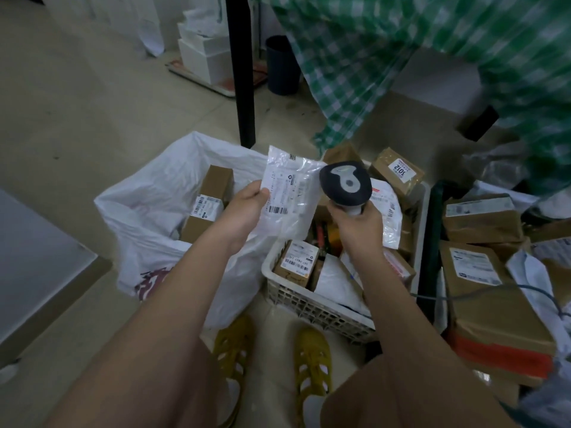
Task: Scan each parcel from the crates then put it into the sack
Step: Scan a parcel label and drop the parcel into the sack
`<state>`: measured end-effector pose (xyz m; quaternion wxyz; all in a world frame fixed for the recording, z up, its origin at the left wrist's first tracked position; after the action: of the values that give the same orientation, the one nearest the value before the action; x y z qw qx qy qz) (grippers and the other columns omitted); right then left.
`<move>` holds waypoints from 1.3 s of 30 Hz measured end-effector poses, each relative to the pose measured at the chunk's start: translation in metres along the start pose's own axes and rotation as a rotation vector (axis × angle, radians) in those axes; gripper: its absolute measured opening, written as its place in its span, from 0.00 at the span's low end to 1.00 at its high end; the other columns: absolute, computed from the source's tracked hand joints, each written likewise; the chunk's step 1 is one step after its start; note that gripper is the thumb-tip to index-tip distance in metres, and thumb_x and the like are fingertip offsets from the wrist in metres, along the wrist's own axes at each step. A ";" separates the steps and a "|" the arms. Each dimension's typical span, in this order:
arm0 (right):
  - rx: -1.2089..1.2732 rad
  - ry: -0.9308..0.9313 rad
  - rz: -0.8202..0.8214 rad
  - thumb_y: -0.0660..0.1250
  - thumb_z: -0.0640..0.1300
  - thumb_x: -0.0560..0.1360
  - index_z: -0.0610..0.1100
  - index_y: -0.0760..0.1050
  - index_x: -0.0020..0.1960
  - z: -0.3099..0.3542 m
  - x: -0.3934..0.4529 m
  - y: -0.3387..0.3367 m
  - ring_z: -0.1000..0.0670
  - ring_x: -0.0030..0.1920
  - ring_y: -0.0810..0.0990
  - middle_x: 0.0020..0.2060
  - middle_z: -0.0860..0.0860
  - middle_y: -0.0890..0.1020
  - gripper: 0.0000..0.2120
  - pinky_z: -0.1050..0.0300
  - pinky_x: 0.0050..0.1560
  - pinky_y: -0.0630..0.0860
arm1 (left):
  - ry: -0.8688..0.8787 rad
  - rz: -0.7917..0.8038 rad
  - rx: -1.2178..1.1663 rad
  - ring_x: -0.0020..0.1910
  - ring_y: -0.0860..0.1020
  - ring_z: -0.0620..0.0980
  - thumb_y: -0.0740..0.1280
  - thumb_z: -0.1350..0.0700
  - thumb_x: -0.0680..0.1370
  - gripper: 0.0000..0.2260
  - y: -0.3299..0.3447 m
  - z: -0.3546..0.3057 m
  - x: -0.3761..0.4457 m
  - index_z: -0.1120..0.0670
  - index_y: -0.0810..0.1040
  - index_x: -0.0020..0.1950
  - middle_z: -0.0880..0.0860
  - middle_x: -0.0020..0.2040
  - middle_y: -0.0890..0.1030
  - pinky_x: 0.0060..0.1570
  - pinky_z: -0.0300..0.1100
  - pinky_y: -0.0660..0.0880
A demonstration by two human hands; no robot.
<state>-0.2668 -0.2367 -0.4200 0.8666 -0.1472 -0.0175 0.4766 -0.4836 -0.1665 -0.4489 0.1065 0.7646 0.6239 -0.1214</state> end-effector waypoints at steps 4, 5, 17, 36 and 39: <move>0.014 -0.003 0.081 0.72 0.47 0.72 0.44 0.77 0.44 0.010 -0.005 0.003 0.53 0.33 0.77 0.33 0.49 0.80 0.07 0.58 0.35 0.75 | -0.046 -0.114 -0.134 0.46 0.80 0.45 0.57 0.59 0.83 0.10 -0.005 0.001 0.006 0.50 0.75 0.60 0.49 0.51 0.82 0.42 0.43 0.76; 0.024 0.018 0.137 0.72 0.45 0.72 0.42 0.77 0.45 0.009 -0.008 0.007 0.54 0.30 0.76 0.31 0.49 0.79 0.07 0.62 0.31 0.73 | -0.046 -0.139 -0.141 0.46 0.81 0.46 0.58 0.59 0.83 0.09 -0.007 0.002 0.008 0.51 0.75 0.60 0.49 0.51 0.82 0.42 0.43 0.77; -0.024 0.050 0.270 0.74 0.43 0.70 0.36 0.77 0.42 -0.008 -0.031 0.006 0.52 0.27 0.72 0.24 0.49 0.75 0.10 0.57 0.30 0.70 | -0.018 -0.194 -0.267 0.51 0.81 0.49 0.62 0.60 0.81 0.07 -0.014 0.005 0.010 0.53 0.74 0.57 0.51 0.54 0.82 0.47 0.47 0.79; -0.144 -0.044 0.297 0.70 0.39 0.69 0.28 0.71 0.38 0.007 -0.043 0.007 0.49 0.29 0.69 0.25 0.42 0.72 0.14 0.54 0.34 0.68 | -0.015 -0.195 -0.270 0.54 0.81 0.51 0.62 0.61 0.81 0.06 -0.019 0.008 0.011 0.51 0.75 0.54 0.51 0.54 0.82 0.52 0.50 0.78; -0.141 -0.043 0.286 0.70 0.38 0.70 0.28 0.71 0.37 0.008 -0.042 0.005 0.50 0.28 0.69 0.24 0.43 0.72 0.13 0.55 0.33 0.68 | -0.017 -0.200 -0.270 0.54 0.81 0.51 0.62 0.61 0.81 0.07 -0.021 0.009 0.011 0.50 0.76 0.53 0.51 0.54 0.82 0.52 0.51 0.78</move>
<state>-0.2952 -0.2670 -0.4091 0.7768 -0.1984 -0.0484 0.5957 -0.5025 -0.1548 -0.4609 0.2009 0.6764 0.7066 -0.0527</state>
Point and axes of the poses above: each hand's wrist, its own x-axis towards the middle knuckle, its own y-axis out of the palm, z = x × y, the point moved 10 cm from there along x, towards the middle knuckle
